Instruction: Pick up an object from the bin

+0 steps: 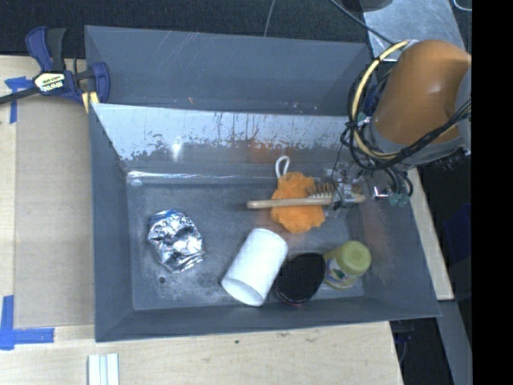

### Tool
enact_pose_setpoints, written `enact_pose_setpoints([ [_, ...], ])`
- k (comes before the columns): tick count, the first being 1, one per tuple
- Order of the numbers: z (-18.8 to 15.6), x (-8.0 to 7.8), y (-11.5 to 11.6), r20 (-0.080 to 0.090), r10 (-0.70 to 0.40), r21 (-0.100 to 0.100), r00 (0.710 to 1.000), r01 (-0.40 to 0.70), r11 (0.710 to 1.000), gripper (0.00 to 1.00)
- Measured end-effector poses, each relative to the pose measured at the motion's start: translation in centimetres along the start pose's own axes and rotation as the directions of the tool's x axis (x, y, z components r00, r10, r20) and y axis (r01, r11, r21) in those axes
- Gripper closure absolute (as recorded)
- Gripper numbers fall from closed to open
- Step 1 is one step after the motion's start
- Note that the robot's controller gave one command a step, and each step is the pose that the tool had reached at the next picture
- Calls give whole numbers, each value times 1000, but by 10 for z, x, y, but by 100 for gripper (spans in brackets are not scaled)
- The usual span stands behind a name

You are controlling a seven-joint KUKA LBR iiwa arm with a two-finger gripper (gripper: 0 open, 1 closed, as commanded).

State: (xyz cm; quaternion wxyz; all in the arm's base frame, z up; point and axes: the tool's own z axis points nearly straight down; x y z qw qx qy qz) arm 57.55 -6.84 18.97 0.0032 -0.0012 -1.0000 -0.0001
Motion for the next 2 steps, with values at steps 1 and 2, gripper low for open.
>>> enact_pose_setpoints([
  [1, -63, 12, 17, 7, -198, 2, 980, 198, 980, 0],
  [2, -61, 13, 17, 4, -197, 1, 980, 197, 980, 100],
])
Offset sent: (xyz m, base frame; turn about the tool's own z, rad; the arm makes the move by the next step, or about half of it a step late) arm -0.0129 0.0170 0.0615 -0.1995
